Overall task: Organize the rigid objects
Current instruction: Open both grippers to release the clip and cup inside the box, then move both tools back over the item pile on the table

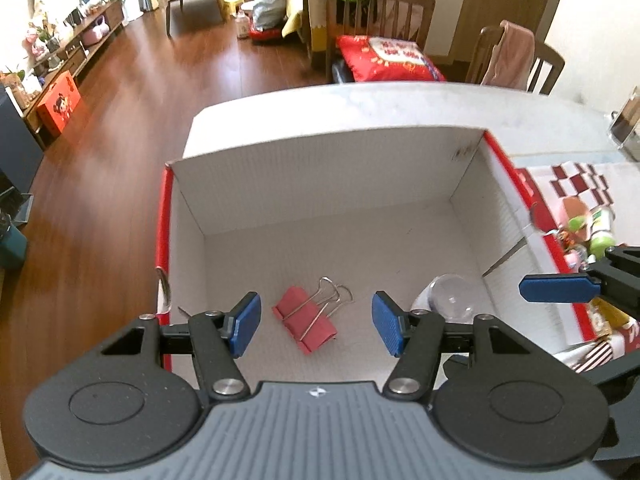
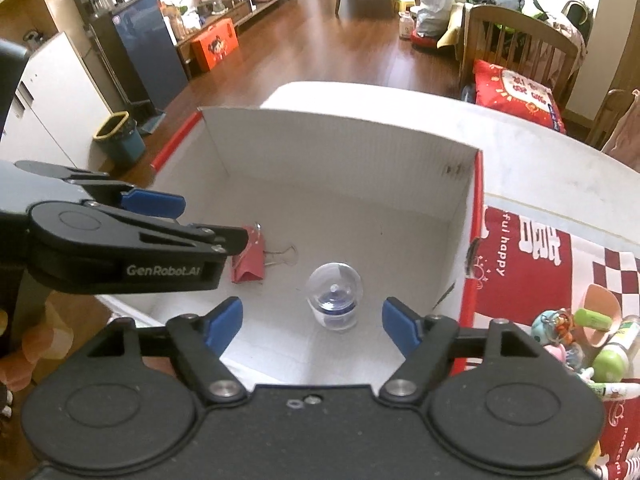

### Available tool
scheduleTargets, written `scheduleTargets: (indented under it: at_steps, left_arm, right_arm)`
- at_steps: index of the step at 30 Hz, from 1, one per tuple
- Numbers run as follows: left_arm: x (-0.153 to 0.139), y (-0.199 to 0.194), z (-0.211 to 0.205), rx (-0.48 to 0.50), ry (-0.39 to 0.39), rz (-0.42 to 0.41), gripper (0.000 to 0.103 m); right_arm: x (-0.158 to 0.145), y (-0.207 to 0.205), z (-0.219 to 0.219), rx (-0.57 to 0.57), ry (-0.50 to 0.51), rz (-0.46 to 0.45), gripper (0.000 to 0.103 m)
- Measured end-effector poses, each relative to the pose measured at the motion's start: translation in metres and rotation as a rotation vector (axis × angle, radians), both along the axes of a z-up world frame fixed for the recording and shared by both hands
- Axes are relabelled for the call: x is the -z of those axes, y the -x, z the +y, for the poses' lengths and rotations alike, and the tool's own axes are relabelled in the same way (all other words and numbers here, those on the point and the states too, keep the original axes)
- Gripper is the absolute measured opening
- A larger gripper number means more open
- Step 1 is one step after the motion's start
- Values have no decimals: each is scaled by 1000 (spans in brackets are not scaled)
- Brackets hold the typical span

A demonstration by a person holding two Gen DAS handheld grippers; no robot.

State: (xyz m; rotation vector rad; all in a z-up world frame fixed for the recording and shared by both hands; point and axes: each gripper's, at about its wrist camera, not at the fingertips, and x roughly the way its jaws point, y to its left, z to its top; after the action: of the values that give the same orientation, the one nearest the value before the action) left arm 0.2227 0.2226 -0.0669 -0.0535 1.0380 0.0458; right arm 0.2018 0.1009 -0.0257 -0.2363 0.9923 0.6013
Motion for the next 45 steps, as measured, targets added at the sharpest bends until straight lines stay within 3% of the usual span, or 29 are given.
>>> scheduleTargets:
  at_steps: [4,10,13,16,21,26,34,45]
  left_arm:
    - [-17,15,1,-10,23,-41,68]
    - [-39,36,-3,-14,53,-107,68]
    - [-48,46,-11,-5,54,-141,68]
    - [-56,57,-20,2,64,-172,76]
    - [-66,74,-42,23,86,-223,77]
    - [-74,85,-74,43,89,-276,83]
    - [-72,89,-137,82,91,-338,84]
    - [-37,72,-220,108,131,-301,84]
  right_arm:
    - [-17,10,-12,-3,-38,-28,82]
    - [-40,30,-35,-10,-88,-70,91]
    - [-51,40,-51,-5,-119,-92,95]
    - [-57,50,-71,5,-152,-114,99]
    - [-66,70,-108,23,-191,-170,102]
    - [-64,82,-148,44,-205,-219,103]
    - [-53,86,-215,83,-205,-275,103]
    - [-16,78,-283,58,-141,-291,103]
